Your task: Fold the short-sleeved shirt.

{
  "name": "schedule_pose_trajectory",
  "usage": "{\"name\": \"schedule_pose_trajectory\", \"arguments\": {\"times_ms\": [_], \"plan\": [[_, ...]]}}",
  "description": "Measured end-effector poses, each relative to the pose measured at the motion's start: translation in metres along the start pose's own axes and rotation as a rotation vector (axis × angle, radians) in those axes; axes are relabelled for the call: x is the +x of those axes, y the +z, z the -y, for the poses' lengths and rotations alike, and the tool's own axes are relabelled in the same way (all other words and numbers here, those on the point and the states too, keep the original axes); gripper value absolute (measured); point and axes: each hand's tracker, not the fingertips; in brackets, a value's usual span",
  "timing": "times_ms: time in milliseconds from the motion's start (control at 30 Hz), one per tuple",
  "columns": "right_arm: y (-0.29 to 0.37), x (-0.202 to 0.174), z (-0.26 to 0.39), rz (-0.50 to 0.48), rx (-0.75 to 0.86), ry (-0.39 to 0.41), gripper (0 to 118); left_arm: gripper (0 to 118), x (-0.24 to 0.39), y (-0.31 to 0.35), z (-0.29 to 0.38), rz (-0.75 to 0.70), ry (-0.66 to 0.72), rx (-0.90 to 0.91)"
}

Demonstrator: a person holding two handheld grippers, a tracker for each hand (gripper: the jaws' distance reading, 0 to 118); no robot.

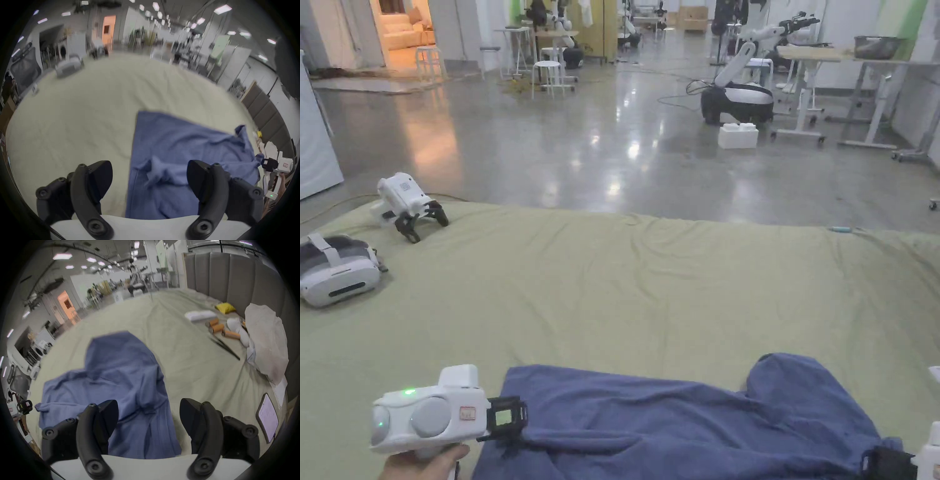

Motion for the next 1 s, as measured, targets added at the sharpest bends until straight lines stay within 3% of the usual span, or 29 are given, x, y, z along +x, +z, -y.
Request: {"name": "schedule_pose_trajectory", "arguments": {"times_ms": [100,267,433,500,600,700,733,800,1000], "plan": [[0.052,0.007,0.007,-0.08,0.193,0.057,81,96,0.007,0.073,0.01,0.066,-0.109,0.276],[0.18,-0.022,0.044,-0.16,0.516,0.169,80,96,0.048,0.215,0.042,0.051,-0.281,0.633],[0.273,-0.057,0.09,-0.141,0.74,0.263,79,92,0.085,0.307,0.089,0.009,-0.358,0.789],[0.298,-0.072,0.107,-0.133,0.804,0.308,74,81,0.096,0.331,0.108,0.009,-0.353,0.819],[0.322,-0.084,0.124,-0.147,0.821,0.388,56,53,0.101,0.352,0.124,0.013,-0.352,0.819],[0.338,-0.092,0.141,-0.145,0.825,0.398,16,5,0.102,0.367,0.137,0.004,-0.319,0.826],[0.339,-0.092,0.143,-0.144,0.826,0.4,4,0,0.102,0.371,0.137,0.008,-0.322,0.825],[0.34,-0.092,0.148,-0.164,0.816,0.372,0,0,0.102,0.379,0.137,0.014,-0.33,0.83],[0.332,-0.093,0.143,-0.162,0.804,0.358,0,0,0.104,0.374,0.133,0.033,-0.331,0.81]]}}
